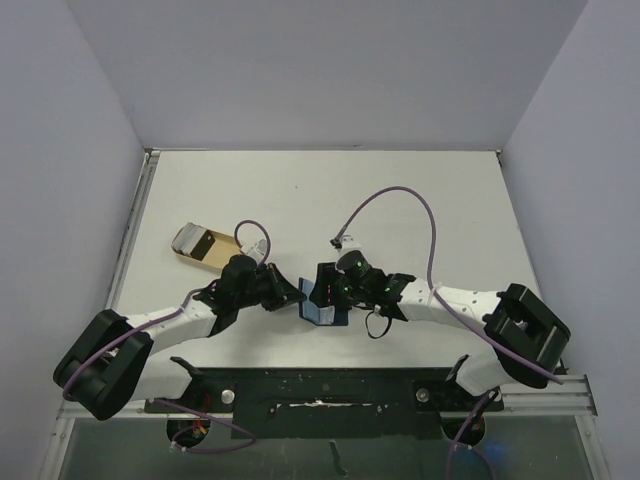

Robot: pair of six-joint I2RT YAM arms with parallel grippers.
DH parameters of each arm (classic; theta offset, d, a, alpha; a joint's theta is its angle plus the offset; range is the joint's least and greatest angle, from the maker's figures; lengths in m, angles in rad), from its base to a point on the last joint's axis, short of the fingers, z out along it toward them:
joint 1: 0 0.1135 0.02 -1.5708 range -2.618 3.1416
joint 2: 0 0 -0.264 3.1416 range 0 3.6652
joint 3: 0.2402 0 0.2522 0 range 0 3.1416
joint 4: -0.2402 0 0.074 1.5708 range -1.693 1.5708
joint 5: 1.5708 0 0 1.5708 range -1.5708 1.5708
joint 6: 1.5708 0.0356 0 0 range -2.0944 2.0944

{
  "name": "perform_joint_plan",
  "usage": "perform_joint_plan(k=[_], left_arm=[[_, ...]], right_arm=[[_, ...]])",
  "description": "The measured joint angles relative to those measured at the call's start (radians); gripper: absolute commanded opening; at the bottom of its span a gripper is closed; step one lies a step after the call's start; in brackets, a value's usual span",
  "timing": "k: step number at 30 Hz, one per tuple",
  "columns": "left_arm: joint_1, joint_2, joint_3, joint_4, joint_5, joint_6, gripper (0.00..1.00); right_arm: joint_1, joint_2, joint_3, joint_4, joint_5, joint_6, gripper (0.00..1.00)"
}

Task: Put the credit cards into the card holder
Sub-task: Turn over the card slot in the card holder.

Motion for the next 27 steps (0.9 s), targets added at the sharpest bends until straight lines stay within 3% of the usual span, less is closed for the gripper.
perform_joint_plan(k=[27], left_arm=[[0.000, 0.000, 0.000, -0.027, -0.010, 0.010, 0.00]], right_arm=[[0.007, 0.043, -0.007, 0.044, -0.072, 0.019, 0.61]])
